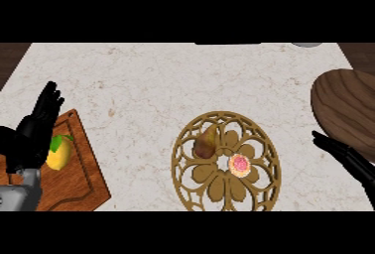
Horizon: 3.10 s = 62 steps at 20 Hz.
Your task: Pick the cupcake from the placemat and place it in the bowl
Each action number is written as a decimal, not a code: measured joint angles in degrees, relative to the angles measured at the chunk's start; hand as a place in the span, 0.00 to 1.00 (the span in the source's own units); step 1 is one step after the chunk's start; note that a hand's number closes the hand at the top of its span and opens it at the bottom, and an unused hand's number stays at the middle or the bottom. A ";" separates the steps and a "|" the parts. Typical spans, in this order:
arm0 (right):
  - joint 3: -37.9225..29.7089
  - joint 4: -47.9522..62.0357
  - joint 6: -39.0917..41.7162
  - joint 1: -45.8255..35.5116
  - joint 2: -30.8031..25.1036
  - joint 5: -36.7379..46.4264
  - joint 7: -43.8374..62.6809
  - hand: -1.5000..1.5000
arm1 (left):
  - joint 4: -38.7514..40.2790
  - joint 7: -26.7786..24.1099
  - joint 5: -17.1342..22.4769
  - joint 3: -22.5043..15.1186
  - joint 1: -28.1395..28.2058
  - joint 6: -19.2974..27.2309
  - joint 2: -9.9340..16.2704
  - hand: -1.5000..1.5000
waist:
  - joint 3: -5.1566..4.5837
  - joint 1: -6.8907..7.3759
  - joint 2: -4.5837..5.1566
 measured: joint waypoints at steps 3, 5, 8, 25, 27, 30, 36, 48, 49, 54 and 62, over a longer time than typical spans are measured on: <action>-2.70 -5.98 2.10 2.07 -0.91 0.10 5.03 0.00 | -0.18 0.36 -0.66 0.37 -0.16 -0.44 -0.63 0.50 | 0.04 0.31 0.15; -4.31 -6.86 4.44 -0.29 -1.06 -0.66 8.59 0.00 | -1.46 1.73 -1.29 0.43 -0.52 -0.37 -0.81 0.50 | 0.03 0.69 0.23; -5.22 -8.13 8.05 -6.02 -1.12 -1.23 15.39 0.00 | -0.29 1.40 -1.22 1.31 -1.21 -1.77 -0.91 0.50 | 0.03 1.11 0.37; 8.96 5.94 35.87 -40.24 -0.52 -8.87 43.68 0.00 | 0.85 2.30 -2.60 1.75 -3.75 -3.61 -2.23 0.50 | -0.03 3.02 0.73; 10.47 8.60 38.43 -42.44 1.88 -9.61 45.18 0.00 | 1.10 2.23 -2.30 2.41 -3.70 -4.26 -2.01 0.50 | -0.02 2.75 0.67; 13.03 11.10 42.16 -44.81 4.76 -10.48 48.44 0.00 | 1.64 2.45 -2.58 2.94 -4.17 -4.49 -2.00 0.50 | 0.00 2.31 0.58; 16.47 16.35 46.33 -45.58 9.06 -8.83 49.39 0.00 | -0.36 4.00 -4.14 2.72 -3.39 -3.55 -3.17 0.50 | 0.05 1.84 0.47; 19.04 18.30 46.18 -41.56 15.36 11.91 42.63 0.00 | -0.19 2.99 -4.93 5.30 -2.32 -5.73 -4.43 0.50 | 0.07 1.38 0.41; 18.72 18.86 46.74 -41.43 16.43 12.53 42.55 0.00 | -0.33 2.79 -4.52 6.03 -1.89 -6.52 -4.09 0.50 | 0.08 1.39 0.41; 18.24 20.98 48.09 -38.16 20.05 16.87 40.51 0.00 | -0.33 2.34 -5.75 6.56 -1.70 -7.04 -5.29 0.50 | 0.08 1.33 0.42; 16.45 23.02 48.27 -33.36 23.48 24.47 36.22 0.00 | -1.24 2.67 -6.54 8.47 -1.28 -8.73 -6.08 0.50 | 0.08 1.24 0.41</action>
